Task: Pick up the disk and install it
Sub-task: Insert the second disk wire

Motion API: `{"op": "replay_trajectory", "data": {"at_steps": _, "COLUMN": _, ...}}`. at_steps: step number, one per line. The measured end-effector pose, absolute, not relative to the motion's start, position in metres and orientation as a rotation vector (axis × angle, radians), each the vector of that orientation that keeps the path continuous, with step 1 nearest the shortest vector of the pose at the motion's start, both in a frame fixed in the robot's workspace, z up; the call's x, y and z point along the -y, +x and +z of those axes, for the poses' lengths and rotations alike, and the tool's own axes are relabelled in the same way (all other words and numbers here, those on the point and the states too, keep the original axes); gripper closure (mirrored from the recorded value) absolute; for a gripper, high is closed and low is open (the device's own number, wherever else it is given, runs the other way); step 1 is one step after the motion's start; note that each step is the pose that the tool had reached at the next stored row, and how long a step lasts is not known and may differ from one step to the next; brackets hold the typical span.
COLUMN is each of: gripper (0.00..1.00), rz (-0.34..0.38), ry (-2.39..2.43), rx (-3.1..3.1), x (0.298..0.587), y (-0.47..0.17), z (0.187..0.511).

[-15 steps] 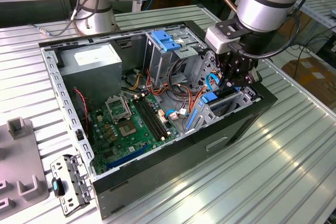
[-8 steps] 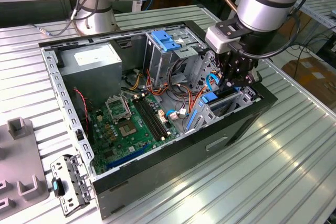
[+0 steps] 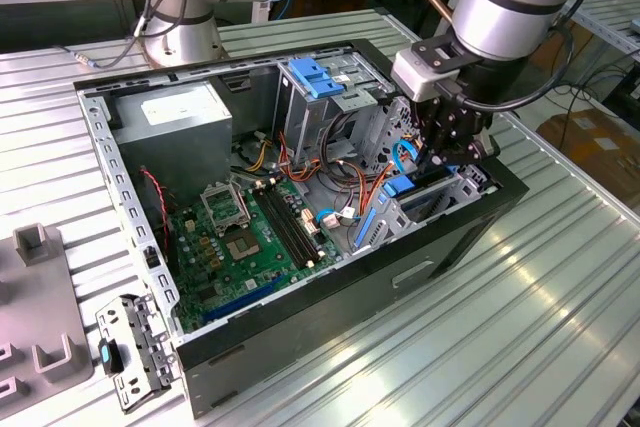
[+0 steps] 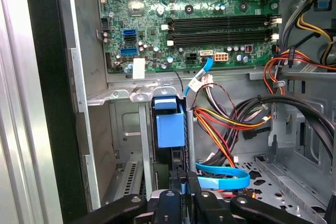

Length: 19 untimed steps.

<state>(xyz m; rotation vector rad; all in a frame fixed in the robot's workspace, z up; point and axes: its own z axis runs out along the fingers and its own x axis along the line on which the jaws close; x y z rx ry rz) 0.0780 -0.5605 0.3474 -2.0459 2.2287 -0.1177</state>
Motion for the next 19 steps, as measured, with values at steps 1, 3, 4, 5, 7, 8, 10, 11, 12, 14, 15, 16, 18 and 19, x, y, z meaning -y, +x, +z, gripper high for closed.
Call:
{"op": "replay_trajectory", "data": {"at_steps": 1, "gripper": 0.84, "rz": -0.117, "ry": -2.046, "rx": -2.229, "x": 0.5605, "y": 0.0781, "z": 0.3476}}
{"op": "replay_trajectory", "data": {"at_steps": 3, "gripper": 0.84, "rz": -0.117, "ry": -2.046, "rx": -2.228, "x": 0.5605, "y": 0.0782, "z": 0.3484}}
{"op": "replay_trajectory", "data": {"at_steps": 4, "gripper": 0.84, "rz": -0.116, "ry": -2.045, "rx": -2.228, "x": 0.5605, "y": 0.0782, "z": 0.3484}}
{"op": "replay_trajectory", "data": {"at_steps": 5, "gripper": 0.84, "rz": -0.116, "ry": -2.045, "rx": -2.228, "x": 0.5606, "y": 0.0782, "z": 0.3486}}
{"op": "replay_trajectory", "data": {"at_steps": 7, "gripper": 0.84, "rz": -0.114, "ry": -2.046, "rx": -2.226, "x": 0.5608, "y": 0.0783, "z": 0.3483}}
{"op": "replay_trajectory", "data": {"at_steps": 8, "gripper": 0.84, "rz": -0.113, "ry": -2.046, "rx": -2.225, "x": 0.5612, "y": 0.0783, "z": 0.3481}}
{"op": "replay_trajectory", "data": {"at_steps": 10, "gripper": 0.84, "rz": -0.111, "ry": -2.046, "rx": -2.224, "x": 0.5627, "y": 0.0783, "z": 0.3475}}
{"op": "replay_trajectory", "data": {"at_steps": 11, "gripper": 0.84, "rz": -0.111, "ry": -2.046, "rx": -2.223, "x": 0.5627, "y": 0.0783, "z": 0.3472}}
{"op": "replay_trajectory", "data": {"at_steps": 12, "gripper": 0.84, "rz": -0.11, "ry": -2.046, "rx": -2.223, "x": 0.5628, "y": 0.0783, "z": 0.3467}}
{"op": "replay_trajectory", "data": {"at_steps": 14, "gripper": 0.84, "rz": -0.11, "ry": -2.046, "rx": -2.223, "x": 0.5628, "y": 0.0783, "z": 0.3459}}
{"op": "replay_trajectory", "data": {"at_steps": 15, "gripper": 0.84, "rz": -0.109, "ry": -2.045, "rx": -2.223, "x": 0.5628, "y": 0.0783, "z": 0.3449}}
{"op": "replay_trajectory", "data": {"at_steps": 16, "gripper": 0.84, "rz": -0.108, "ry": -2.045, "rx": -2.222, "x": 0.5628, "y": 0.0783, "z": 0.344}}
{"op": "replay_trajectory", "data": {"at_steps": 18, "gripper": 0.84, "rz": -0.105, "ry": -2.044, "rx": -2.221, "x": 0.5628, "y": 0.0783, "z": 0.3435}}
{"op": "replay_trajectory", "data": {"at_steps": 19, "gripper": 0.84, "rz": -0.103, "ry": -2.043, "rx": -2.221, "x": 0.5628, "y": 0.0784, "z": 0.3435}}
